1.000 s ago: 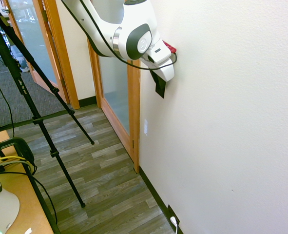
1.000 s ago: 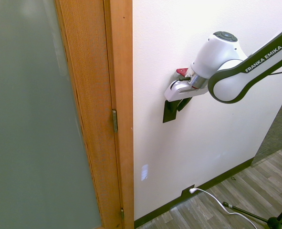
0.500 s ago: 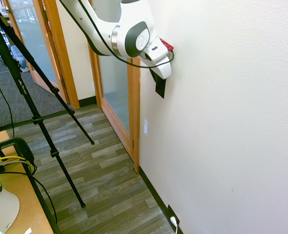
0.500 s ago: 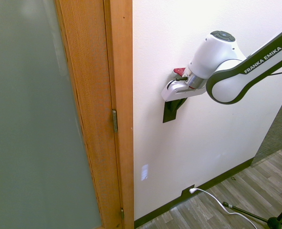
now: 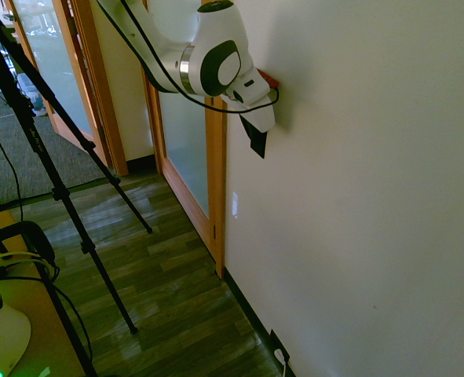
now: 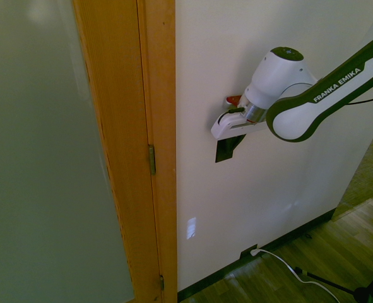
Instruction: Turn off the light
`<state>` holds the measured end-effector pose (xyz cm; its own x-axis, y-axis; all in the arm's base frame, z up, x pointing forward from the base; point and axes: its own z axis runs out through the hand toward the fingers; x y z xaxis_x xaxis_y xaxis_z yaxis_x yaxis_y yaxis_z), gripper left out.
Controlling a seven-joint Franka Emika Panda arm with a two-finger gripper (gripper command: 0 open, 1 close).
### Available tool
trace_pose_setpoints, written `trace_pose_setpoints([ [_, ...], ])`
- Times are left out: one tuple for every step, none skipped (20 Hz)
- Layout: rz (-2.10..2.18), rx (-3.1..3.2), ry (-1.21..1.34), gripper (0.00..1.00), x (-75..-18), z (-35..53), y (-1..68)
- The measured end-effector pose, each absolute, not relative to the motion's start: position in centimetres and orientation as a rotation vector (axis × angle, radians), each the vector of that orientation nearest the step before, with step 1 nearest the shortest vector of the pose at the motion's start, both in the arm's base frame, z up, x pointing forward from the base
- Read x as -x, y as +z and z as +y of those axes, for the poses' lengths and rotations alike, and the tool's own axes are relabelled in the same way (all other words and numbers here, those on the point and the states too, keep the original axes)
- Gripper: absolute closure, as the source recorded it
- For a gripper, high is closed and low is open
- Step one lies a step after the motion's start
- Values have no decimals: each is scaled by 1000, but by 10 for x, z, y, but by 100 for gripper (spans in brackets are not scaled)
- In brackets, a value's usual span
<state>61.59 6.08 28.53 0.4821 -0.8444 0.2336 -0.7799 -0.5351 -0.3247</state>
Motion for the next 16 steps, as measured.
trace_pose_setpoints([
  [1404,2554,-545,0,-616,60,285],
  [1398,2556,-541,0,-616,60,285],
  [1390,2560,-539,0,-616,59,285],
  [1382,2562,-537,0,-616,59,285],
  [1378,2565,-539,0,-615,59,285],
  [1378,2565,-541,0,-615,59,285],
  [1380,2565,-544,0,-615,59,285],
  [1381,2564,-546,0,-615,59,285],
  [1383,2563,-547,0,-615,59,285],
  [1382,2563,-548,0,-614,59,285],
  [1377,2566,-550,0,-614,59,285],
  [1382,2572,-540,0,-613,58,282],
  [1389,2583,-515,0,-610,56,272],
  [1397,2594,-496,0,-608,53,262],
  [1406,2603,-486,0,-605,47,253],
  [1409,2608,-485,0,-599,43,247],
])
